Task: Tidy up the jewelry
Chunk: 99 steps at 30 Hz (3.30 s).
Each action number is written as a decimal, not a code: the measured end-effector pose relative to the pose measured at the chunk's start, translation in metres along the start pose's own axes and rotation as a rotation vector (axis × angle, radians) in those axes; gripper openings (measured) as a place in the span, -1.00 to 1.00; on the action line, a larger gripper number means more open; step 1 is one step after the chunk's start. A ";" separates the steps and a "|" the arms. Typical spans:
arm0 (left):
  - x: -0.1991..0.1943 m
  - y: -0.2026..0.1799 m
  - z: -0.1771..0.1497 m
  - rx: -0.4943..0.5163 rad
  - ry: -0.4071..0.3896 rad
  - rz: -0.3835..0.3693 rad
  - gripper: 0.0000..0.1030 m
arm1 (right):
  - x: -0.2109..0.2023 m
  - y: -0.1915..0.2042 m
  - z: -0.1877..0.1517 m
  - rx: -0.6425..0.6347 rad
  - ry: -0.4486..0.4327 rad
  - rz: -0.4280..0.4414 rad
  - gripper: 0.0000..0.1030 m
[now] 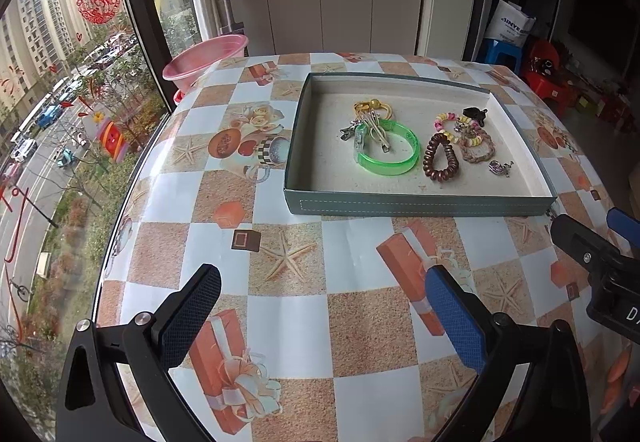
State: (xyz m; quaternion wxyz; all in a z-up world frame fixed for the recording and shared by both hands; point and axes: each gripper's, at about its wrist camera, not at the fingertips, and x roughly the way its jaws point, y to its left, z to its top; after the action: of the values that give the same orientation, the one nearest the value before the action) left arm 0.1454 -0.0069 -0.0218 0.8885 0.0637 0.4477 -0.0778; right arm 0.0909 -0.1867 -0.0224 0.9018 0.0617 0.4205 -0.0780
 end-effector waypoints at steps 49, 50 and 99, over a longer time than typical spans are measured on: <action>0.005 -0.004 0.000 -0.002 0.011 -0.003 1.00 | 0.003 0.000 0.000 0.002 0.004 0.011 0.99; 0.005 -0.004 0.000 -0.002 0.011 -0.003 1.00 | 0.003 0.001 0.000 0.002 0.004 0.011 0.99; 0.007 -0.002 -0.001 -0.011 0.034 -0.017 1.00 | 0.005 -0.001 -0.001 0.011 0.008 0.009 0.99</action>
State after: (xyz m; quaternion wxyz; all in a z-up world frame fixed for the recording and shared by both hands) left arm 0.1486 -0.0095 -0.0282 0.8804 0.0563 0.4638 -0.0820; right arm 0.0927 -0.1878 -0.0268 0.9000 0.0689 0.4236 -0.0763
